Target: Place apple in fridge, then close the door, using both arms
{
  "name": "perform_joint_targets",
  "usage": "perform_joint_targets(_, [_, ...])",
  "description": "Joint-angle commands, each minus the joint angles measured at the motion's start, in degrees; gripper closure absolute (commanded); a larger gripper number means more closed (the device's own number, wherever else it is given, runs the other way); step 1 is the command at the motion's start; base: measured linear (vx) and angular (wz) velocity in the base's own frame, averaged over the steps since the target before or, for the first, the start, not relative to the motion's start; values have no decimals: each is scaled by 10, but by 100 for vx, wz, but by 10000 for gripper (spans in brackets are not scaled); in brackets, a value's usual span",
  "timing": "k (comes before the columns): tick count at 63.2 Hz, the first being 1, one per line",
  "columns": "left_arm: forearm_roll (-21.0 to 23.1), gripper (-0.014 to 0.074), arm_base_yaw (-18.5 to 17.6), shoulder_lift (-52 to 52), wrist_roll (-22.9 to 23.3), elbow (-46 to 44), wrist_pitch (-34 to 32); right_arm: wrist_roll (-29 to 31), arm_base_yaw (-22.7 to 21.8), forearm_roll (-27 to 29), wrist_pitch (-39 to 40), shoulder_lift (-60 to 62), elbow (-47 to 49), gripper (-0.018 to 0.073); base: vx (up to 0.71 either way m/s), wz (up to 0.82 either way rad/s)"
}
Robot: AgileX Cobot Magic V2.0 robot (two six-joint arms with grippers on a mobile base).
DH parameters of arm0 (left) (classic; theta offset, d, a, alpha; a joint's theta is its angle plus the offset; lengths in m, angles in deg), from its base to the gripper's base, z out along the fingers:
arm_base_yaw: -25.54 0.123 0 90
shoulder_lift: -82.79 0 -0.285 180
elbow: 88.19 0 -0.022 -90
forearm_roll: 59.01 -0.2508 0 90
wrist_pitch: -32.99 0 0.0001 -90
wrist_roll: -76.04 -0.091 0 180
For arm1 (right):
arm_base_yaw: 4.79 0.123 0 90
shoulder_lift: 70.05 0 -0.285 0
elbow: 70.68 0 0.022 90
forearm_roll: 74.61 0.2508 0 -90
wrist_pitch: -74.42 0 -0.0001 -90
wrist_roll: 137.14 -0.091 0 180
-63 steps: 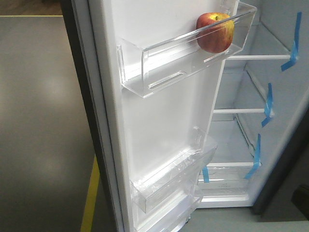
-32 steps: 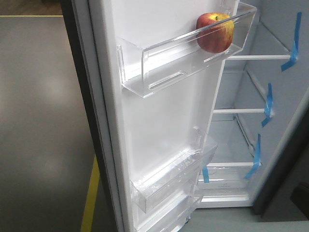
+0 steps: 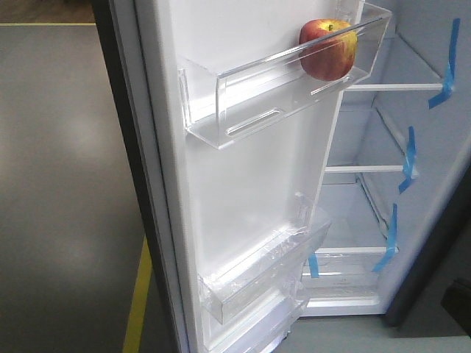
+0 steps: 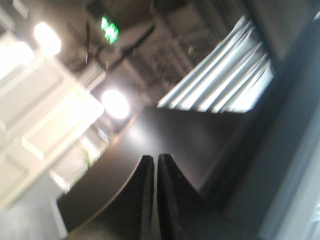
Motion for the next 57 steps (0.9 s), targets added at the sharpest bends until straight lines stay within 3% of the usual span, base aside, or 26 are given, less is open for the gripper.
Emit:
perform_joint_targets(1, [-55, 542, -3, -71, 88, -59, -55, 1, -2, 22, 19, -6, 14, 563, 0, 0])
perform_joint_targets(13, [-167, 391, -3, -198, 237, -147, -127, 2, -2, 19, 6, -6, 14, 559, 0, 0])
perform_joint_targets(26, [-268, 241, -3, -293, 349, -240, -165, 2, -2, 19, -2, -6, 14, 552, 0, 0])
perform_joint_targets(41, [-345, 230, -3, -375, 470, -327, -220, 5, -2, 19, -3, -6, 14, 510, 0, 0])
perform_joint_targets(52, [-391, 230, -3, -408, 541, -367, -293, 5, -2, 19, -3, -6, 14, 410, 0, 0])
perform_joint_targets(57, [-404, 230, -3, -414, 542, -373, -320, 5, -2, 19, -2, -6, 14, 348, 0, 0])
